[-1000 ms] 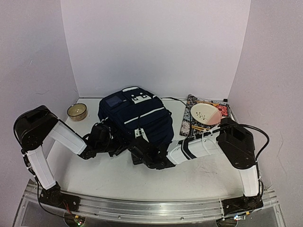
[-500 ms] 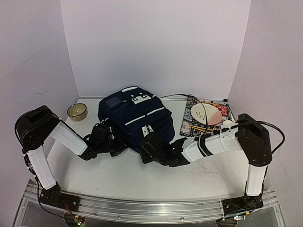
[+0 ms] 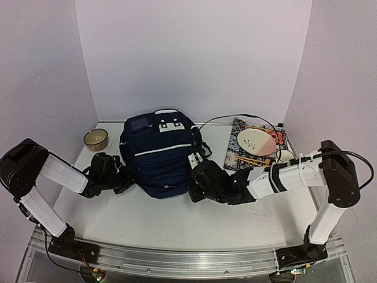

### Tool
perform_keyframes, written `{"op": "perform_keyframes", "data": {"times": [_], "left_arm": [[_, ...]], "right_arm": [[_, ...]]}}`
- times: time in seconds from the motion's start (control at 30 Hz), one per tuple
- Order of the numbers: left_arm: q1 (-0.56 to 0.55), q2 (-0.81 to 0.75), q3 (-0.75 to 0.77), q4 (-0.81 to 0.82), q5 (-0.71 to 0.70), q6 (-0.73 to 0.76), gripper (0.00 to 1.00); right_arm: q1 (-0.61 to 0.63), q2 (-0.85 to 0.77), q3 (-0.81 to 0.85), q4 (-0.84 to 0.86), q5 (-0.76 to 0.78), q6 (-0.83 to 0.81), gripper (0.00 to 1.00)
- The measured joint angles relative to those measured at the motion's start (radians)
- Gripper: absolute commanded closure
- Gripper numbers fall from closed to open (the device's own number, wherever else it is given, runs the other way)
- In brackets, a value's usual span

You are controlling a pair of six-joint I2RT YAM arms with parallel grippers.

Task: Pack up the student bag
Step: Zip the student bag into the largest pocket of the bag, then pick up the largest pocket of the bag from the student bag.

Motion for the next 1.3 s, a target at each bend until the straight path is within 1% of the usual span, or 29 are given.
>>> {"op": "perform_keyframes", "data": {"times": [0.07, 0.13, 0.2, 0.33, 0.43, 0.6, 0.73, 0.83, 1.3], "left_arm": [[0.009, -0.017, 0.021, -0.061, -0.01, 0.032, 1.0], [0.012, -0.035, 0.038, -0.111, -0.014, 0.059, 1.0], [0.014, -0.053, 0.046, -0.143, -0.014, 0.075, 1.0], [0.017, -0.065, 0.048, -0.176, -0.005, 0.097, 1.0], [0.02, -0.065, 0.048, -0.183, 0.007, 0.108, 1.0], [0.024, -0.065, 0.049, -0.187, 0.017, 0.117, 1.0], [0.024, -0.066, 0.055, -0.189, 0.021, 0.118, 0.99], [0.024, -0.068, 0.055, -0.195, 0.023, 0.118, 0.99], [0.016, -0.066, 0.076, -0.228, 0.04, 0.119, 1.0]], "right_arm": [[-0.002, 0.003, 0.008, -0.011, -0.037, -0.017, 0.95], [-0.002, 0.014, 0.028, -0.014, -0.082, -0.035, 0.83], [-0.002, 0.032, 0.055, -0.002, -0.135, -0.054, 0.77], [-0.001, 0.065, 0.075, 0.058, -0.233, -0.096, 0.59], [-0.011, 0.097, 0.083, 0.09, -0.314, -0.133, 0.5], [-0.054, 0.145, 0.088, 0.126, -0.442, -0.172, 0.39], [-0.083, 0.161, 0.089, 0.152, -0.488, -0.177, 0.33], [-0.097, 0.163, 0.089, 0.163, -0.501, -0.175, 0.3], [-0.104, 0.246, 0.138, 0.223, -0.501, -0.177, 0.27]]}}
